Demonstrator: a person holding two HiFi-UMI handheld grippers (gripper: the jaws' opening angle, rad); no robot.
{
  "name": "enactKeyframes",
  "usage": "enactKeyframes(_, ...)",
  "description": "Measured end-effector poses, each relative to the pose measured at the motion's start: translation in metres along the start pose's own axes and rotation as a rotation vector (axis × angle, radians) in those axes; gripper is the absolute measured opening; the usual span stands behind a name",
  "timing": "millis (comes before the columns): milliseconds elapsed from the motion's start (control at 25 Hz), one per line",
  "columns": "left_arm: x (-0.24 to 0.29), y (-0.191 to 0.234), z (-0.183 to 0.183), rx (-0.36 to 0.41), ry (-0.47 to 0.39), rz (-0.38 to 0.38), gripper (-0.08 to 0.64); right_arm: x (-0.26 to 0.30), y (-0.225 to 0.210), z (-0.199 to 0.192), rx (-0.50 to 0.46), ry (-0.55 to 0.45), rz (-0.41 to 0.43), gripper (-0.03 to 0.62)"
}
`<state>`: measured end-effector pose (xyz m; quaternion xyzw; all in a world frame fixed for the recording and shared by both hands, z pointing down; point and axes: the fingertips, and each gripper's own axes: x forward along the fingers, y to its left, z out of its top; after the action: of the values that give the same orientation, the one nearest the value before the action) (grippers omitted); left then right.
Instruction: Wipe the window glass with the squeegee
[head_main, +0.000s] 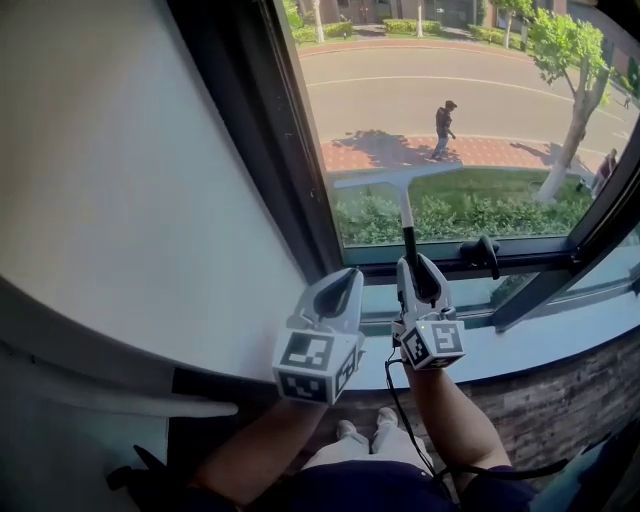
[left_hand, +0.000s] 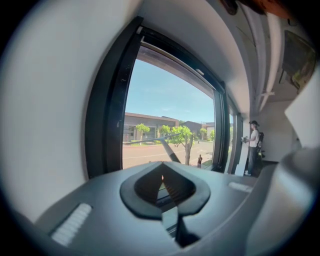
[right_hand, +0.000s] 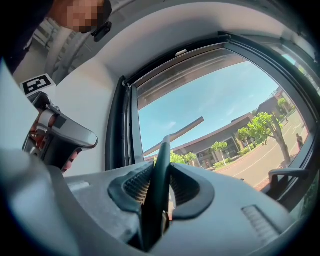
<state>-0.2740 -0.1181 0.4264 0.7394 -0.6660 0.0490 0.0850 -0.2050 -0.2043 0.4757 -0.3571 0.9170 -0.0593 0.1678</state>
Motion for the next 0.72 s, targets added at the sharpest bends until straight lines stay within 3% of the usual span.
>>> enactKeyframes(720, 0.000, 0.006, -0.049, -0.014, 0.089, -0.015, 0.005, -0.039, -0.006, -0.089, 0.009, 0.141, -0.051, 0.103)
